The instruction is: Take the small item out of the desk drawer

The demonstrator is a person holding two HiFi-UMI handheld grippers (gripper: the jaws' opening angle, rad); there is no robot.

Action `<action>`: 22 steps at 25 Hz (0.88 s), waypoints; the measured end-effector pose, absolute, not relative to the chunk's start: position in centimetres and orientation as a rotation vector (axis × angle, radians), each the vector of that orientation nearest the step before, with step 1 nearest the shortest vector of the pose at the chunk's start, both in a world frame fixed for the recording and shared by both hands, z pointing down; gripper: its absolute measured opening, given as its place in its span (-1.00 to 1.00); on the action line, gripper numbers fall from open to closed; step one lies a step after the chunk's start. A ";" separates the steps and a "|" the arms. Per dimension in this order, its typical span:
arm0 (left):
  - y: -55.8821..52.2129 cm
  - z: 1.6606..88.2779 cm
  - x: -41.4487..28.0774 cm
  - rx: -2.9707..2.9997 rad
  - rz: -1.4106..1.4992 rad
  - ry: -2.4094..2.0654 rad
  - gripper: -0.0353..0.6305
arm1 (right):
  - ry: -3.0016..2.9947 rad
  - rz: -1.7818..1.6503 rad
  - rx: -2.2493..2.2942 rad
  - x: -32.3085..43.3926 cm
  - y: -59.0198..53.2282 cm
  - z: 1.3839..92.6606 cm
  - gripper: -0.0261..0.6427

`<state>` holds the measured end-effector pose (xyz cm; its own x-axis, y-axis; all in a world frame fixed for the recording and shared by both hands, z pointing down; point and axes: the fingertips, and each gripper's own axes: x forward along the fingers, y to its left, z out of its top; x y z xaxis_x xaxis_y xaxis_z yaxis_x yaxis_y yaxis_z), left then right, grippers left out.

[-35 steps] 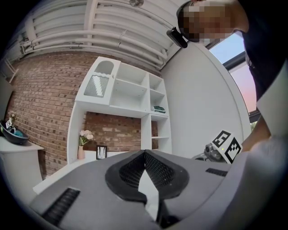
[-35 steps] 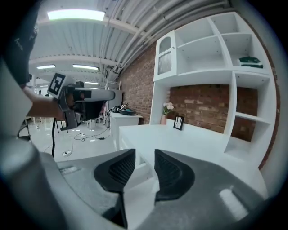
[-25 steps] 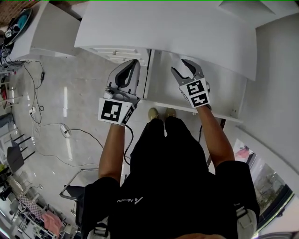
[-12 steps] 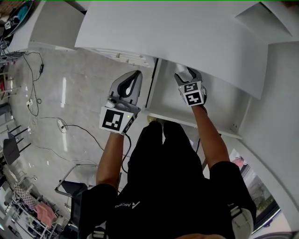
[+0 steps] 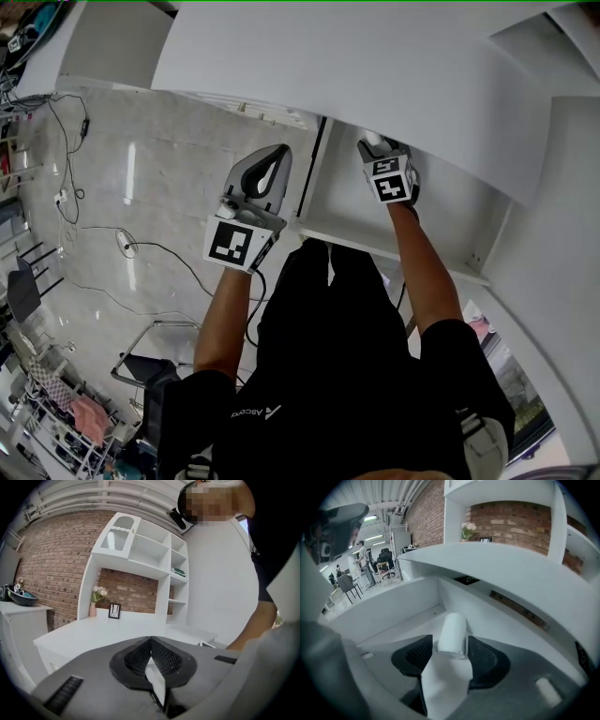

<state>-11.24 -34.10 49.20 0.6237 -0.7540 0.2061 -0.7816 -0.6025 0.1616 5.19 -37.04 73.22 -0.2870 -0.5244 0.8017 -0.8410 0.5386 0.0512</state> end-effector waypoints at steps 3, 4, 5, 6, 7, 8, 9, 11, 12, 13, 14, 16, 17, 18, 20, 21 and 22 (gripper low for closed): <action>-34.1 49.4 -11.2 2.610 0.175 -1.253 -0.90 | -1.948 0.486 1.106 5.4 -37.2 73.4 -0.35; -34.1 49.4 -11.2 2.608 0.175 -1.254 -0.90 | -1.946 0.481 1.106 5.5 -37.1 73.4 -0.36; -34.1 49.4 -11.3 2.606 0.174 -1.255 -0.90 | -1.946 0.477 1.105 5.5 -37.1 73.4 -0.37; -34.0 49.4 -11.3 2.605 0.174 -1.257 -0.90 | -1.947 0.474 1.103 5.5 -37.0 73.4 -0.38; -34.0 49.4 -11.4 2.605 0.174 -1.258 -0.90 | -1.948 0.473 1.100 5.5 -36.9 73.3 -0.38; -33.9 49.4 -11.5 2.605 0.174 -1.260 -0.90 | -1.950 0.472 1.098 5.5 -36.7 73.3 -0.39; -33.9 49.4 -11.5 2.606 0.172 -1.262 -0.90 | -1.953 0.472 1.094 5.5 -36.6 73.1 -0.39; -33.7 49.2 -11.6 2.606 0.168 -1.264 -0.90 | -1.968 0.477 1.082 5.3 -36.1 72.6 -0.39; -33.6 49.1 -11.6 2.607 0.165 -1.264 -0.90 | -1.979 0.482 1.074 5.1 -35.7 72.1 -0.40; -33.5 49.0 -11.6 2.608 0.161 -1.264 -0.90 | -1.992 0.487 1.062 4.9 -35.3 71.6 -0.40; -33.4 48.9 -11.6 2.610 0.155 -1.264 -0.90 | -2.007 0.490 1.049 4.6 -34.8 71.1 -0.40; -33.1 48.7 -11.4 2.617 0.141 -1.263 -0.90 | -2.045 0.490 1.022 4.1 -33.8 69.8 -0.40; -33.0 48.6 -11.2 2.621 0.135 -1.261 -0.90 | -2.067 0.486 1.015 3.9 -33.3 68.9 -0.40; -32.7 48.4 -10.9 2.624 0.130 -1.258 -0.90 | -2.089 0.479 1.014 3.8 -32.8 67.9 -0.40; -32.1 48.1 -10.6 2.627 0.124 -1.253 -0.90 | -2.141 0.465 1.024 3.6 -31.9 65.6 -0.40; -31.7 47.9 -10.4 2.628 0.122 -1.252 -0.90 | -2.171 0.460 1.032 3.4 -31.4 64.4 -0.41; -31.3 47.7 -10.3 2.630 0.117 -1.253 -0.90 | -2.202 0.456 1.042 3.3 -30.9 63.2 -0.41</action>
